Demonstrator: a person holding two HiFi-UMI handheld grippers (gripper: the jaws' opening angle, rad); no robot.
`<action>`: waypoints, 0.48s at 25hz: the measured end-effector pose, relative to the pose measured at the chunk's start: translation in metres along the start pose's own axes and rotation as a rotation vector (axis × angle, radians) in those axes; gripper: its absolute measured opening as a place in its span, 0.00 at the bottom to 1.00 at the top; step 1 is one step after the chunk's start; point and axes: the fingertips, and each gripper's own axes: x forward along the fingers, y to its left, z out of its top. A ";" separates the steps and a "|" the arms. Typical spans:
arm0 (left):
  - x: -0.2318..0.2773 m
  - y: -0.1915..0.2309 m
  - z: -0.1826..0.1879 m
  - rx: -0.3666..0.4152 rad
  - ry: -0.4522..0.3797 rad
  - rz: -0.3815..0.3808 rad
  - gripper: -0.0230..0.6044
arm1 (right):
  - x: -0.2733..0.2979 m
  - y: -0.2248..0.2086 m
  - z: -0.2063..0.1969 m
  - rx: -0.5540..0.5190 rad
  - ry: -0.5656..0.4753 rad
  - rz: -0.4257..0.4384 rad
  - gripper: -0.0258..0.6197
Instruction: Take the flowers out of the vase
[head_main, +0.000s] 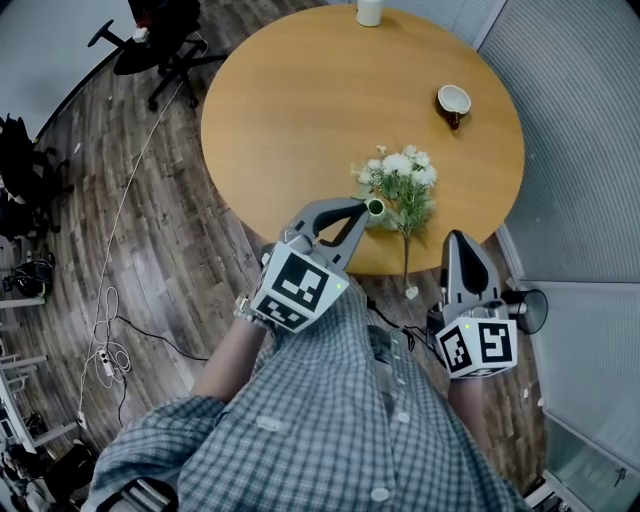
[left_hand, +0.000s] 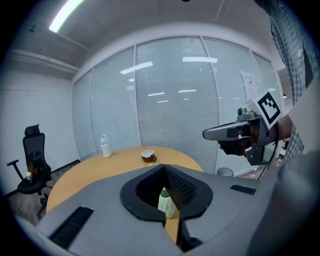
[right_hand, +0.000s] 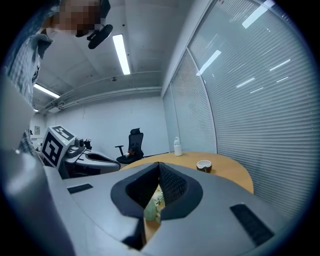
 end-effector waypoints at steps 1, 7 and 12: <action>-0.001 -0.001 -0.002 -0.011 0.003 0.002 0.05 | -0.001 0.000 -0.002 0.004 0.006 0.004 0.06; -0.009 -0.013 0.001 -0.015 -0.008 -0.010 0.05 | -0.007 0.001 -0.007 0.028 0.029 0.010 0.06; -0.009 -0.023 0.002 -0.026 -0.003 -0.027 0.05 | -0.008 0.002 -0.011 0.042 0.034 0.006 0.06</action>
